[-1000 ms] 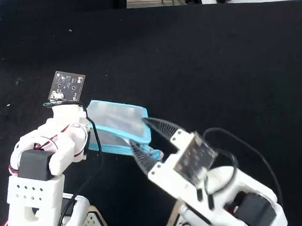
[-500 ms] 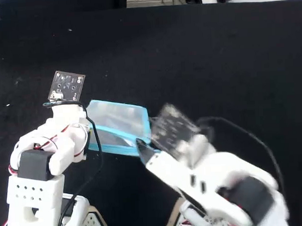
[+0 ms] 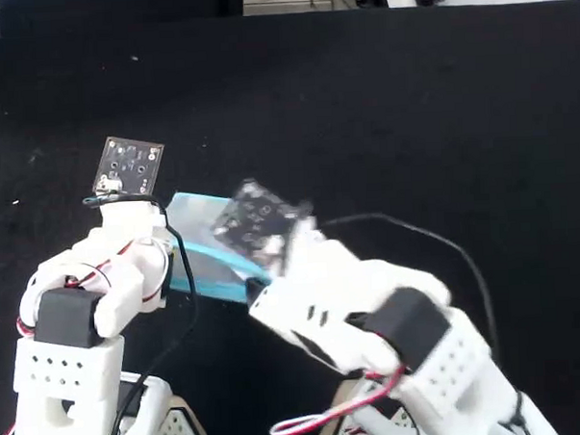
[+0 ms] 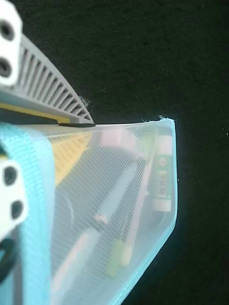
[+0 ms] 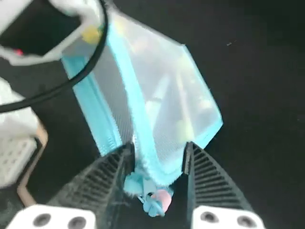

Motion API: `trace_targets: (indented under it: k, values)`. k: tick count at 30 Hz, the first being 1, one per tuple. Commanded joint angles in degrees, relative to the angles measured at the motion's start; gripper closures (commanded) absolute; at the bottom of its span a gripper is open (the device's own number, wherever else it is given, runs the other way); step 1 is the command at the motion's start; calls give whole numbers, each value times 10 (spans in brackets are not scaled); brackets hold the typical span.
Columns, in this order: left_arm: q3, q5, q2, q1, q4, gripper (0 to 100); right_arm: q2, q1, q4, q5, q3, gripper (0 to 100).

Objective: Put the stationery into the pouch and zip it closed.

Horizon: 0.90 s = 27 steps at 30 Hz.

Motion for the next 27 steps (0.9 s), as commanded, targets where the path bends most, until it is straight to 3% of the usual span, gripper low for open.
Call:
trace_targets:
  k: [1, 9, 18, 27]
  values:
    - [-7, -3, 4, -2, -1, 965, 24, -13, -14, -1, 5, 835]
    - [-11, -3, 4, 3, 14, 965, 65, -15, -84, -1, 0, 835]
    - [-11, -3, 4, 3, 18, 964, -22, 20, 4, 2, -99, 836]
    - [-11, -3, 4, 3, 15, 964, -160, 65, 44, 4, -96, 833]
